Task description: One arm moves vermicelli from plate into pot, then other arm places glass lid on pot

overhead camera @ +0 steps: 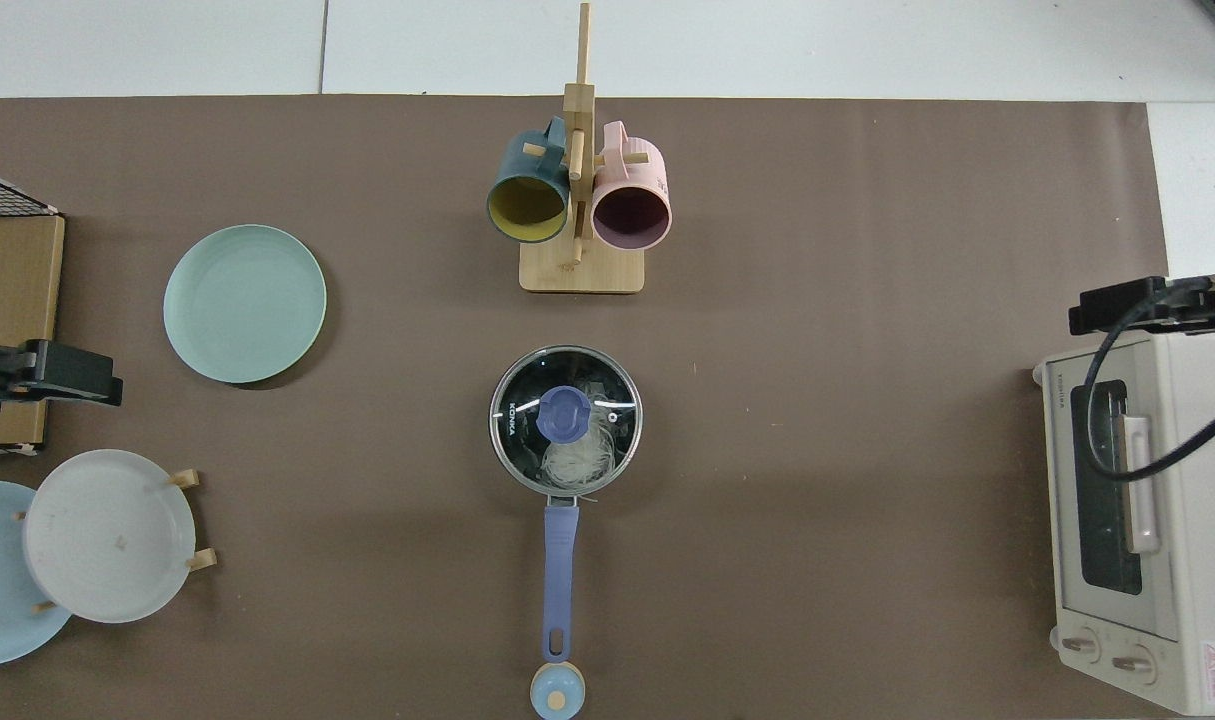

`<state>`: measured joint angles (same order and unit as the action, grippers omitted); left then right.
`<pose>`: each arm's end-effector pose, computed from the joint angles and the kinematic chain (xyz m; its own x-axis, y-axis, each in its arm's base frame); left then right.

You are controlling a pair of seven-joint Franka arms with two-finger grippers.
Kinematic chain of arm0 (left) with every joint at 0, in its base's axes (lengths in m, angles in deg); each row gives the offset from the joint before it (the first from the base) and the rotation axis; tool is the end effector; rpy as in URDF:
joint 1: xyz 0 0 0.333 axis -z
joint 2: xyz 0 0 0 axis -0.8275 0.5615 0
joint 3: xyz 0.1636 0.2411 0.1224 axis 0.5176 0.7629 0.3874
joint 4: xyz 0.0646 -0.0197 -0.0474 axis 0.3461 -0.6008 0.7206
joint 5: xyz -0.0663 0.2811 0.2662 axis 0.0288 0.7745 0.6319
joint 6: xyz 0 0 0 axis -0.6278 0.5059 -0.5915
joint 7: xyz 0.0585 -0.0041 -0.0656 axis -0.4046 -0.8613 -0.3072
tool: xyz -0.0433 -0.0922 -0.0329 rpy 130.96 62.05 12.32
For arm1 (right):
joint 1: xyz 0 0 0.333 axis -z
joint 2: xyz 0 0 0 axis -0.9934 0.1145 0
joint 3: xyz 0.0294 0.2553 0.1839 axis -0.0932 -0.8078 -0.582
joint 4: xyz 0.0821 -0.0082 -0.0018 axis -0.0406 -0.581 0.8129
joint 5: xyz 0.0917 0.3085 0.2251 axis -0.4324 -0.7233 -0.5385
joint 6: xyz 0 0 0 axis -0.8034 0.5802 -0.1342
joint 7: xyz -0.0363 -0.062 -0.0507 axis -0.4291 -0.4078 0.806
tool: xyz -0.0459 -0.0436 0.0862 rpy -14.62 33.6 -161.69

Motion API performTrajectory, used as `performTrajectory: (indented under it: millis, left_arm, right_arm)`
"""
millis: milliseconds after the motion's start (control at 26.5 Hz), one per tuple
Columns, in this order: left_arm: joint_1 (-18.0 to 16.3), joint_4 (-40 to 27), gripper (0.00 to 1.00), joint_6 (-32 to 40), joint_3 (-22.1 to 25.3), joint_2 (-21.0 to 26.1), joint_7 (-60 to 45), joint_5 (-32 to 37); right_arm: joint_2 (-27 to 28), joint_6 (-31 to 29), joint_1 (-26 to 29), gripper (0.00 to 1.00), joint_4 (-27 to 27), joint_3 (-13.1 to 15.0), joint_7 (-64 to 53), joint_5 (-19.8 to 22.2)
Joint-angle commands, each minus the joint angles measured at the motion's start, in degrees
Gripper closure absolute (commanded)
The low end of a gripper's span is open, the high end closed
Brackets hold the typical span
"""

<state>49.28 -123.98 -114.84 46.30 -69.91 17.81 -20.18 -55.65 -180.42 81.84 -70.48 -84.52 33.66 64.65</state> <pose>0.5314 0.0092 0.6252 0.9977 0.0025 -0.0679 0.0041 -0.9997 0.0239 0.5530 -0.0219 0.6351 0.9973 -0.0385 0.0621 -0.0374 -0.9991 -0.0173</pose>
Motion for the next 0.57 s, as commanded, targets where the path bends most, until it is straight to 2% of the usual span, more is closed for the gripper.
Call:
performTrajectory:
  millis: [0, 529]
  left_arm:
    - [0.41, -0.91, 0.00, -0.67, 0.45, -0.99, 0.72, -0.14]
    - [0.41, -0.91, 0.00, -0.67, 0.45, -0.99, 0.64, -0.14]
  right_arm:
    - [-4.21, 0.27, 2.54, 0.00, -5.47, -1.26, -0.38, -0.31]
    - [-4.03, 0.97, 2.19, 0.00, -5.03, -0.99, -0.38, -0.05]
